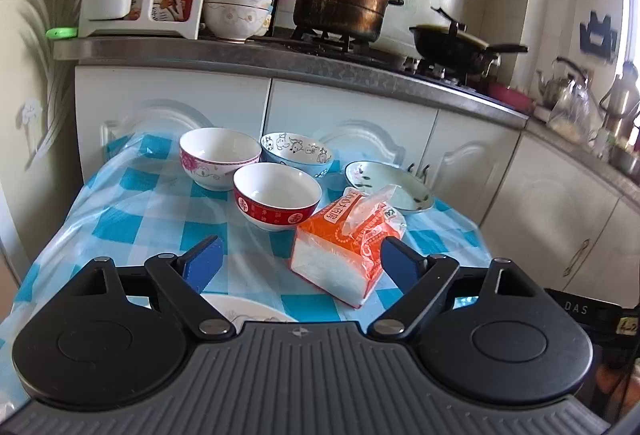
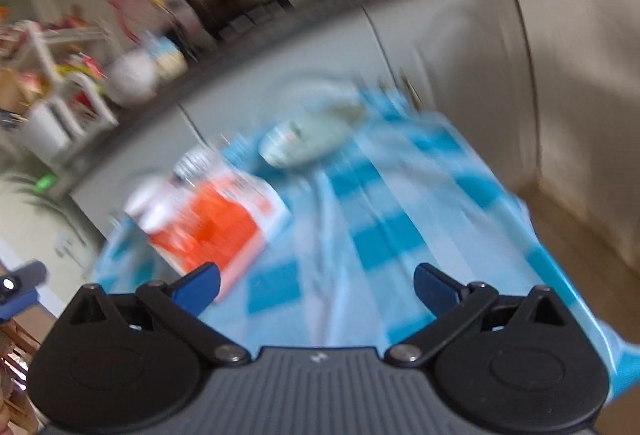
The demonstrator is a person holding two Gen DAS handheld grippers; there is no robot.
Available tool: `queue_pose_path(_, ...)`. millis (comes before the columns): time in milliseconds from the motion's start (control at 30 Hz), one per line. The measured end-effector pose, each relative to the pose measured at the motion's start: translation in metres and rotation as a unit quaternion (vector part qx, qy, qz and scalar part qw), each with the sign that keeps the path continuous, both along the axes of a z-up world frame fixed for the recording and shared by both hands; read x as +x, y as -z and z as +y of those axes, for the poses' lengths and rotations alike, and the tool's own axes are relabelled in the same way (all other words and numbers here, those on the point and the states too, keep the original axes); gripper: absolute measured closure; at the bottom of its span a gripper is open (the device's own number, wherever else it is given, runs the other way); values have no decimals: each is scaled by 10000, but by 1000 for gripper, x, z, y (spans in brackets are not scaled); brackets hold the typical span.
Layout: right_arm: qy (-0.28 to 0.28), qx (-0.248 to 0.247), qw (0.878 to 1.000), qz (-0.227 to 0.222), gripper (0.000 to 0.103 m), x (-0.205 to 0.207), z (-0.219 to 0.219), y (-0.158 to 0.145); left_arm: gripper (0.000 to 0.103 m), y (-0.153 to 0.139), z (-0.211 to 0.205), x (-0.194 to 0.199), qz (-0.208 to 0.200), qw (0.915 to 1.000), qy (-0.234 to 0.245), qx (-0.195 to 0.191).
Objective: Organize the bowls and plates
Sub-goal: 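Move the left tool toward the pale green flower plate, then close the left tool on the rim of the pale green plate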
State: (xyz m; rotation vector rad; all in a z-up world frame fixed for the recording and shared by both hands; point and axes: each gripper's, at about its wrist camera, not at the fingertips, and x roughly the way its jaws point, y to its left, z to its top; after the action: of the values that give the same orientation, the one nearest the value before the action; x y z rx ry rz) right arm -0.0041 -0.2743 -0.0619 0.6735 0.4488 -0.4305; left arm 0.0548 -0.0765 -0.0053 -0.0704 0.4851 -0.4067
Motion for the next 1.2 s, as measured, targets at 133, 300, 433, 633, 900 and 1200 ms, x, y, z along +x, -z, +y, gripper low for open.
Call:
queue_pose_path(133, 149, -149, 9995, 215, 1, -4, -4, 1, 0, 3, -12, 8, 9, 9999, -87, 143)
queue_pose_path(300, 485, -438, 9944, 828, 1, -1, -12, -4, 0, 4, -29, 14, -17, 9994, -126, 315)
queue_pose_path(433, 632, -520, 9889, 1240, 1, 4, -21, -6, 0, 5, -39, 21, -26, 9987, -218, 468)
queue_pose_path(633, 528, -676, 9940, 676, 1, -9, -22, -8, 0, 3, -58, 30, -94, 9972, -179, 714)
queue_pose_path(900, 237, -1183, 9923, 269, 1, 2, -30, -11, 0, 0, -88, 49, -155, 9940, 111, 1081)
queue_pose_path(1200, 233, -753, 9968, -147, 1, 31, -70, -13, 0, -16, -122, 88, 80, 9907, 924, 999)
